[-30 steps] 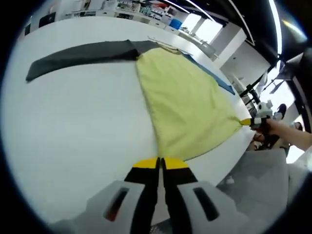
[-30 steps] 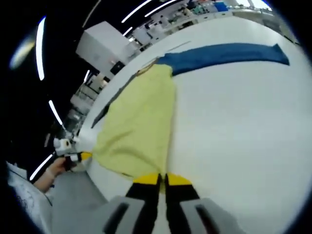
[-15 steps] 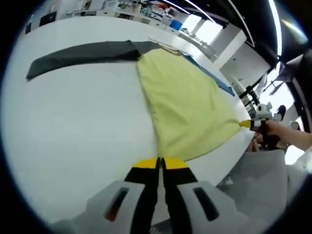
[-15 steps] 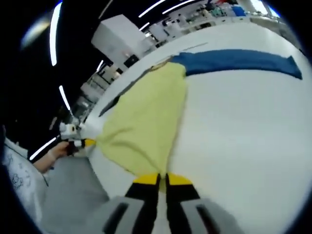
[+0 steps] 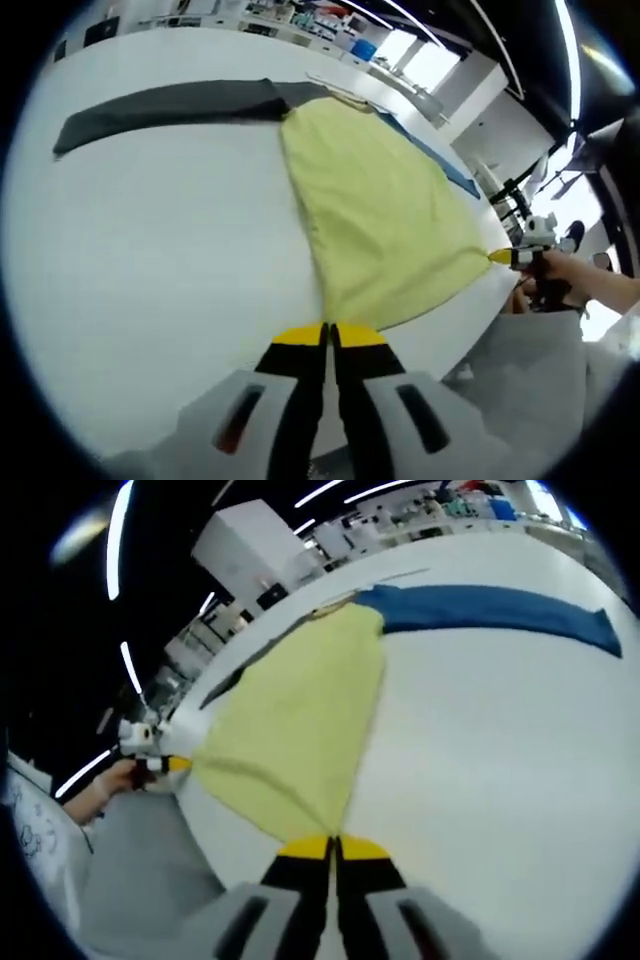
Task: Fold the garment on the visible template until the final outline fits inside the template.
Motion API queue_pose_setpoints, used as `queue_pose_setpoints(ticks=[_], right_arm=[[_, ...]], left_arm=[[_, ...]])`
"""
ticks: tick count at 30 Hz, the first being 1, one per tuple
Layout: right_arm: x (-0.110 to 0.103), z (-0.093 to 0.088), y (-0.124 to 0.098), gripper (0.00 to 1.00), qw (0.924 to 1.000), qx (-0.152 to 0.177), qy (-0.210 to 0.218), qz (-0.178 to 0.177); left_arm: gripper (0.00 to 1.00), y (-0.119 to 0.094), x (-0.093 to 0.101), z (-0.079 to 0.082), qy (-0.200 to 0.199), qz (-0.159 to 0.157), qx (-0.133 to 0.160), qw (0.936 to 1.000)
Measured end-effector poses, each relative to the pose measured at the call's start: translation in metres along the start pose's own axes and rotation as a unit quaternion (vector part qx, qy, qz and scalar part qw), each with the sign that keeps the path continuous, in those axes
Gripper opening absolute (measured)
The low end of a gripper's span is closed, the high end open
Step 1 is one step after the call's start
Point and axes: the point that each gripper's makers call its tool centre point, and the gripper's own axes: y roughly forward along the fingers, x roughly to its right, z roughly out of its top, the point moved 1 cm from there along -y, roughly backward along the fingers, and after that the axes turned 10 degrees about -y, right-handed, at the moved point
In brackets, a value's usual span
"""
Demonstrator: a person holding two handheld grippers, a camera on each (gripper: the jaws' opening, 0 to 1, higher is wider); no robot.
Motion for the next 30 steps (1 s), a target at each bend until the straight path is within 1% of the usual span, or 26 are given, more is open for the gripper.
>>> queue_pose_setpoints(ticks=[4,5,6,8,9,11,12,13,14,15,16,17,18,19,20,21,22,23,24,25,26,28,29,30], right_arm=[[-0.001,0.0,-0.001,0.0,1.0,0.001,0.004,0.003],[-0.002,0.0,-0.001,0.0,1.0,0.003,0.003,0.006],[-0.004,0.001,-0.003,0.0,0.9999,0.008,0.004,0.01],[-0.005,0.004,-0.007,0.01,0.9995,0.019,0.008,0.024],[-0.006,0.005,-0.009,0.04,0.9994,0.022,0.008,0.025],[-0.009,0.012,-0.019,0.08,0.9991,0.037,0.001,0.02],[-0.002,0.019,-0.023,0.11,0.9983,0.056,-0.001,0.017],[0.0,0.022,-0.026,0.16,0.9977,0.067,0.001,0.013],[0.002,0.024,-0.03,0.23,0.9975,0.07,0.001,0.011],[0.003,0.027,-0.034,0.29,0.9971,0.076,0.0,0.008],[0.004,0.034,-0.041,0.36,0.9953,0.096,-0.01,-0.001],[0.005,0.036,-0.044,0.44,0.9951,0.098,-0.009,-0.004],[0.004,0.037,-0.047,0.49,0.9947,0.102,-0.01,-0.008],[0.007,0.04,-0.051,0.52,0.9938,0.109,-0.015,-0.015],[0.008,0.04,-0.054,0.54,0.9935,0.111,-0.016,-0.017],[0.011,0.042,-0.058,0.55,0.9925,0.118,-0.021,-0.02],[0.013,0.044,-0.061,0.57,0.992,0.122,-0.021,-0.025],[0.02,0.046,-0.065,0.61,0.9907,0.13,-0.018,-0.036],[0.026,0.048,-0.068,0.66,0.9898,0.135,-0.016,-0.042],[0.029,0.049,-0.07,0.7,0.9893,0.137,-0.017,-0.047],[0.033,0.053,-0.078,0.76,0.9862,0.149,-0.024,-0.069],[0.043,0.057,-0.085,0.82,0.9836,0.158,-0.034,-0.08],[0.047,0.058,-0.088,0.85,0.9827,0.161,-0.038,-0.085],[0.053,0.059,-0.092,0.88,0.9826,0.156,-0.039,-0.093]], left_arm=[[0.0,0.0,0.0,0.0,-0.001,0.0,0.001,1.0],[0.0,-0.001,0.001,-0.001,0.003,0.002,-0.003,1.0],[0.02,-0.002,0.003,-0.004,0.016,-0.001,-0.009,0.9998],[0.07,-0.005,0.01,-0.006,0.026,0.004,-0.004,0.9996],[0.09,-0.006,0.011,-0.005,0.025,0.004,0.0,0.9997],[0.13,-0.013,0.019,-0.002,0.018,-0.003,0.009,0.9998],[0.17,-0.016,0.025,0.001,0.028,-0.01,0.021,0.9993],[0.22,-0.016,0.028,0.005,0.037,-0.015,0.031,0.9987],[0.3,-0.019,0.033,0.008,0.051,-0.02,0.04,0.9977],[0.42,-0.017,0.033,0.012,0.066,-0.021,0.045,0.9966],[0.5,-0.019,0.036,0.015,0.087,-0.017,0.049,0.9949],[0.57,-0.021,0.041,0.015,0.106,-0.016,0.051,0.9929],[0.64,-0.022,0.044,0.016,0.129,-0.012,0.054,0.9901],[0.68,-0.024,0.047,0.018,0.16,-0.008,0.055,0.9855],[0.71,-0.025,0.049,0.019,0.174,-0.008,0.058,0.983],[0.76,-0.026,0.055,0.019,0.179,-0.008,0.06,0.982],[0.8,-0.027,0.058,0.019,0.174,-0.006,0.062,0.9827],[0.84,-0.028,0.055,0.021,0.174,-0.002,0.065,0.9826],[0.89,-0.029,0.055,0.025,0.172,0.001,0.074,0.9823],[0.93,-0.029,0.057,0.027,0.174,-0.003,0.08,0.9814],[0.95,-0.03,0.059,0.03,0.176,-0.007,0.086,0.9807],[0.99,-0.033,0.063,0.033,0.173,-0.008,0.087,0.9811],[0.99,-0.035,0.063,0.037,0.168,-0.003,0.091,0.9816],[0.99,-0.036,0.063,0.04,0.166,-0.002,0.094,0.9816]])
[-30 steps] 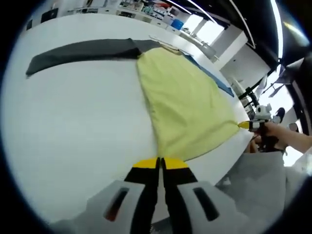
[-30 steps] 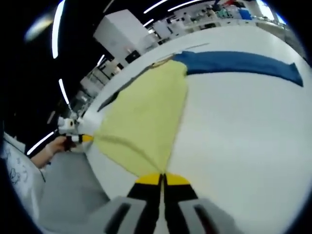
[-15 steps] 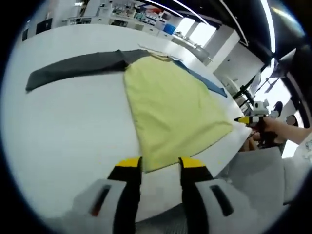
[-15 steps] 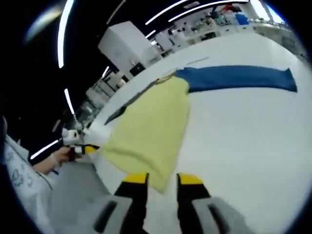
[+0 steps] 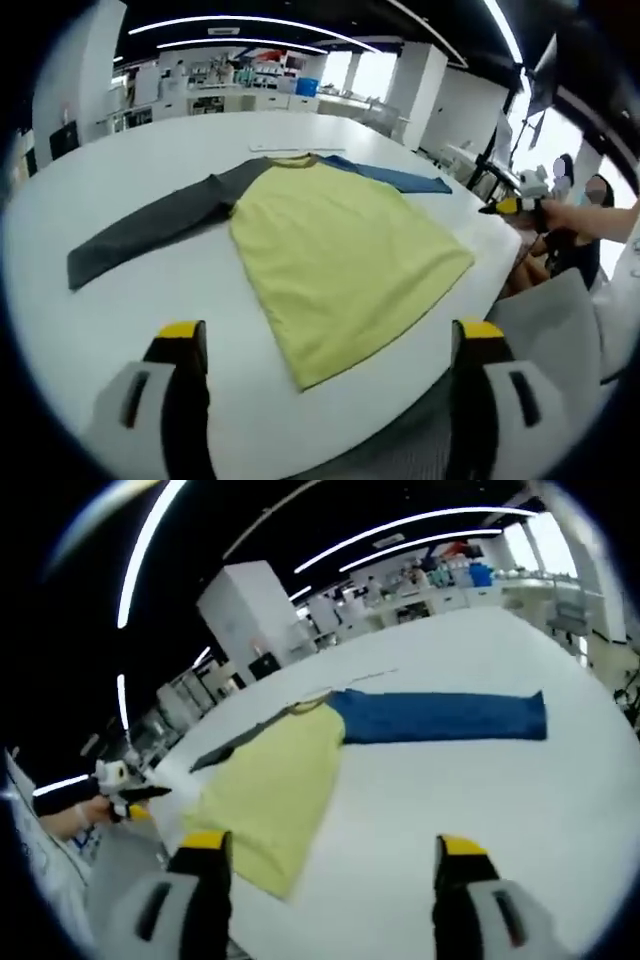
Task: Fold the garment on the visible template until the final outline fits inside the template.
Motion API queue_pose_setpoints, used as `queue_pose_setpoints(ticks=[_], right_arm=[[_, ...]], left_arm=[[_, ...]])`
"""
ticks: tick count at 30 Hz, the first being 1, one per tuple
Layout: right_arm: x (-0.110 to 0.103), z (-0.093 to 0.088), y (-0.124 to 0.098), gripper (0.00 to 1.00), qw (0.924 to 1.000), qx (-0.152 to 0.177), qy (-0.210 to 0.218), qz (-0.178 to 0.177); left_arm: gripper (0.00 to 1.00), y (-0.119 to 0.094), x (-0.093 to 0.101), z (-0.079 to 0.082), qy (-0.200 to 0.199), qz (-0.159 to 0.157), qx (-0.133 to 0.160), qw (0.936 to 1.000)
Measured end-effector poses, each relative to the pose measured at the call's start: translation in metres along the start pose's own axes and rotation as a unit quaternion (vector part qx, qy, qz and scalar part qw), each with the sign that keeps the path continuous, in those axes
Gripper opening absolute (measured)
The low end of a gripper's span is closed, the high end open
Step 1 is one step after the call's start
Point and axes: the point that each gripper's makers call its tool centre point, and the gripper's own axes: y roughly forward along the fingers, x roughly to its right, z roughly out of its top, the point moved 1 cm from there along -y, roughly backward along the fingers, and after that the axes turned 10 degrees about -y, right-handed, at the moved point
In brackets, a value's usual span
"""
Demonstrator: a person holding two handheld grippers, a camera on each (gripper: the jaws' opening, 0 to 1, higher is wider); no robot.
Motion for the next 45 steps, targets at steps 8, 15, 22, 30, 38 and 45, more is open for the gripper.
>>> queue_pose_setpoints(ticks=[8,15,22,30,38,45], right_arm=[[0.038,0.018,-0.008,1.0,0.9985,0.021,-0.027,-0.043],[0.074,0.026,-0.002,1.0,0.9967,0.036,-0.013,-0.072],[0.102,0.029,0.004,0.99,0.9951,0.032,-0.009,-0.094],[0.129,0.04,0.005,0.97,0.9923,0.03,-0.014,-0.119],[0.174,0.04,0.018,0.98,0.9831,0.006,-0.015,-0.182],[0.206,0.04,0.022,0.71,0.9734,-0.019,0.034,-0.226]], left_arm=[[0.97,0.003,-0.007,0.019,-0.012,0.014,0.025,0.9995],[0.94,0.009,-0.003,0.026,0.009,0.022,0.031,0.9993],[0.93,0.009,-0.008,0.032,0.003,0.026,0.041,0.9988],[0.94,0.007,-0.021,0.033,0.003,0.022,0.029,0.9993],[0.95,0.009,-0.009,0.032,-0.003,-0.006,0.03,0.9995],[0.93,-0.001,-0.011,0.027,-0.014,0.003,0.038,0.9992]])
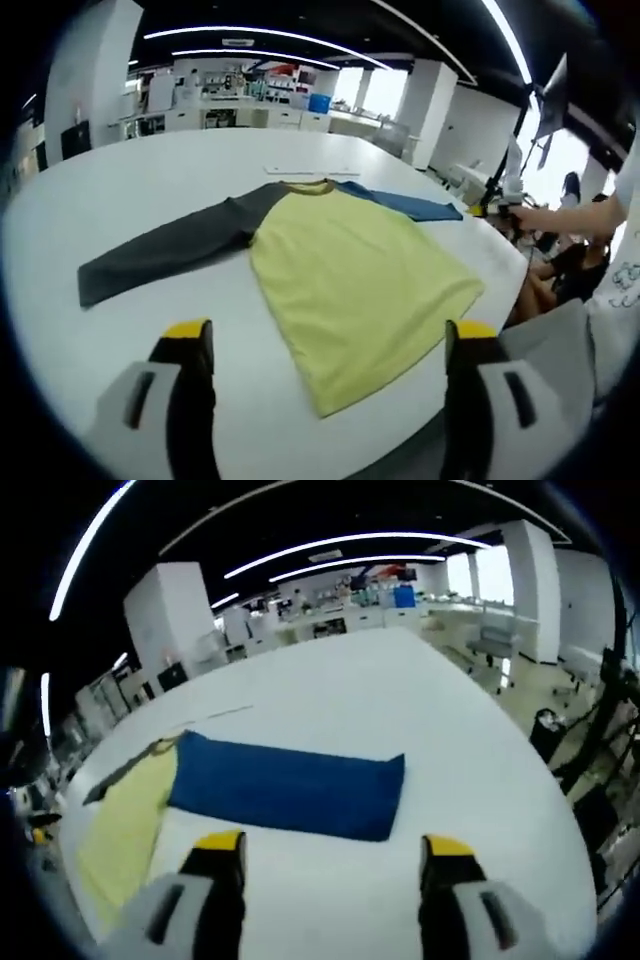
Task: Fold the garment on the visible template until the final outline fits inside the template.
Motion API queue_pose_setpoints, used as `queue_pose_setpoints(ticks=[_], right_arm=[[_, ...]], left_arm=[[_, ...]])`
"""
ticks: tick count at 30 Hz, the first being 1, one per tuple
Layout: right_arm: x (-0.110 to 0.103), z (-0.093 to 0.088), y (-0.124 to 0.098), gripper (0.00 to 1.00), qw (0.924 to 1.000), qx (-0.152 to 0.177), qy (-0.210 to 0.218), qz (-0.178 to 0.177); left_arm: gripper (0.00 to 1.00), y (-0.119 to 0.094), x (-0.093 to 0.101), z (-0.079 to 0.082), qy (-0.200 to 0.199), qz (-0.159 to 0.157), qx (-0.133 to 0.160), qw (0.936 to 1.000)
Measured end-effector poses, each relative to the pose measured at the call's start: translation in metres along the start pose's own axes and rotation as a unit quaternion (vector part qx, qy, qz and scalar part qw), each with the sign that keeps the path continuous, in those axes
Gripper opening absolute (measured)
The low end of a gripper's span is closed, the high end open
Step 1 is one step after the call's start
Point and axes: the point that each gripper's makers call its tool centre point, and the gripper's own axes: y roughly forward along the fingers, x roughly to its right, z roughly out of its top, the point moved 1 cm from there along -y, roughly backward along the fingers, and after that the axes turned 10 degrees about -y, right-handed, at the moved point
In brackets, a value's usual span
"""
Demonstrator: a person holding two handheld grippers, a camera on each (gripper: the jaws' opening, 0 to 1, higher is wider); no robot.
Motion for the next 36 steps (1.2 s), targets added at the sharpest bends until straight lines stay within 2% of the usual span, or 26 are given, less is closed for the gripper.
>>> queue_pose_setpoints(ticks=[1,3,4,5,7,8,10,11,15,21,24,26,29,32,36], right_arm=[[-0.002,-0.003,-0.002,0.66,1.0,-0.007,0.002,-0.006],[0.001,-0.002,0.007,0.51,0.9999,-0.011,0.006,-0.002],[0.006,-0.006,0.012,0.43,0.9996,-0.027,0.002,-0.01],[0.012,-0.01,0.015,0.42,0.9991,-0.038,0.0,-0.019],[0.013,-0.011,0.016,0.42,0.9992,-0.037,0.005,-0.016],[0.016,-0.013,0.015,0.41,0.9988,-0.039,0.016,-0.026],[0.013,-0.01,0.017,0.36,0.9991,-0.029,0.025,-0.02],[0.017,-0.012,0.017,0.32,0.9986,-0.034,0.027,-0.028],[0.018,-0.013,0.02,0.23,0.9989,-0.036,0.013,-0.027],[0.009,-0.014,0.02,0.12,0.999,-0.038,0.015,-0.017],[0.009,-0.014,0.023,0.06,0.9988,-0.045,-0.002,-0.02],[0.011,-0.012,0.029,0.04,0.9985,-0.049,0.001,-0.025],[0.01,-0.008,0.025,0.0,0.9987,-0.047,-0.002,-0.02],[0.01,0.007,0.026,0.0,0.999,-0.03,0.031,-0.013],[0.004,0.019,0.02,0.0,0.9996,-0.023,0.016,-0.006]], left_arm=[[0.92,-0.001,0.0,-0.001,-0.001,0.002,0.0,1.0],[0.91,-0.003,-0.003,-0.003,0.0,0.009,0.001,1.0],[0.9,-0.005,-0.004,-0.003,0.004,0.017,0.002,0.9998],[0.91,-0.006,-0.006,-0.003,0.003,0.021,0.003,0.9998],[0.9,-0.008,-0.006,-0.003,-0.005,0.025,0.008,0.9996],[0.9,-0.009,-0.007,-0.003,-0.007,0.027,0.01,0.9996],[0.89,-0.009,-0.008,-0.004,-0.009,0.033,0.012,0.9993],[0.89,-0.009,-0.008,-0.005,-0.013,0.035,0.012,0.9992],[0.88,-0.005,-0.008,-0.009,-0.019,0.034,0.009,0.9992],[0.88,0.0,-0.01,-0.005,-0.018,0.029,0.011,0.9994],[0.87,0.001,-0.008,-0.006,-0.018,0.026,0.011,0.9994],[0.87,0.001,-0.007,-0.007,-0.017,0.025,0.008,0.9995],[0.87,0.002,-0.005,-0.009,-0.019,0.022,0.003,0.9996],[0.87,0.002,-0.004,-0.01,-0.018,0.021,0.008,0.9996],[0.87,0.001,-0.001,-0.009,-0.016,0.021,0.013,0.9996]])
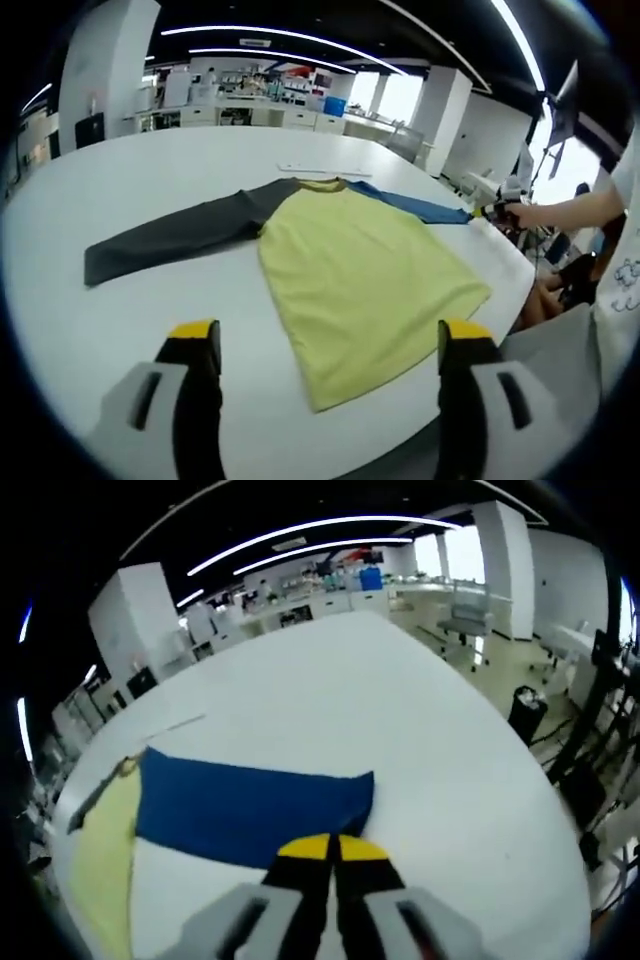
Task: Fold the garment on the visible template until the final outline fits inside the template.
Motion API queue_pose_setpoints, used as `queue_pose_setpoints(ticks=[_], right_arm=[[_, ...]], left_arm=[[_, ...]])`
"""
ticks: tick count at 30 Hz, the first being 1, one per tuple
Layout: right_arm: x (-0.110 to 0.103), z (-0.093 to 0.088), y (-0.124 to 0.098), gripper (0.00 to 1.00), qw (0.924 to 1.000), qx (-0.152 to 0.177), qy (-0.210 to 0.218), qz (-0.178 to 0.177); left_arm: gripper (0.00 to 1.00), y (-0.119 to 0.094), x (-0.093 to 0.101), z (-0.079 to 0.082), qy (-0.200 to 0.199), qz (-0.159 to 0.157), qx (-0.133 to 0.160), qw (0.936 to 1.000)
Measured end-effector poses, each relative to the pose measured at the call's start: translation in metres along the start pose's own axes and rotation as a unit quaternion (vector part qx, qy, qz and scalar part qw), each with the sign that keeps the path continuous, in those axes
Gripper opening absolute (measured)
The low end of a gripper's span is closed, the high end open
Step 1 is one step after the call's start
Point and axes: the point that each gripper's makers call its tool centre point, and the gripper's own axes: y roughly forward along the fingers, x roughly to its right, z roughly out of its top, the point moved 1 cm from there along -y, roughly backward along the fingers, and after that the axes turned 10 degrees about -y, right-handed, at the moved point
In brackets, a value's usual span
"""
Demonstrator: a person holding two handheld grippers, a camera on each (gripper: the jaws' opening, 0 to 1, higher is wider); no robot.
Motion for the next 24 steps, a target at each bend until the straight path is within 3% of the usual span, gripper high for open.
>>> queue_pose_setpoints(ticks=[2,10,16,18,20,24], right_arm=[[-0.004,0.008,0.0,0.0,0.9999,0.008,0.004,0.009],[-0.055,0.054,-0.007,0.0,0.9946,0.053,0.018,0.087],[-0.105,0.078,-0.008,0.0,0.9886,0.063,-0.014,0.136],[-0.133,0.082,-0.015,0.0,0.9856,0.063,-0.024,0.155],[-0.136,0.087,-0.008,0.0,0.9829,0.063,-0.035,0.169],[-0.182,0.098,-0.013,0.0,0.9753,0.069,-0.047,0.204]], left_arm=[[0.87,0.0,0.001,0.001,0.0,-0.001,0.005,1.0],[0.86,-0.001,0.003,-0.003,0.008,-0.004,0.003,1.0],[0.86,-0.001,0.005,-0.007,0.008,-0.007,0.005,0.9999],[0.86,-0.001,0.005,-0.006,0.011,-0.008,0.008,0.9999],[0.86,-0.002,0.006,-0.007,0.009,-0.009,0.01,0.9999],[0.86,-0.002,0.004,-0.008,0.011,-0.009,0.012,0.9998]])
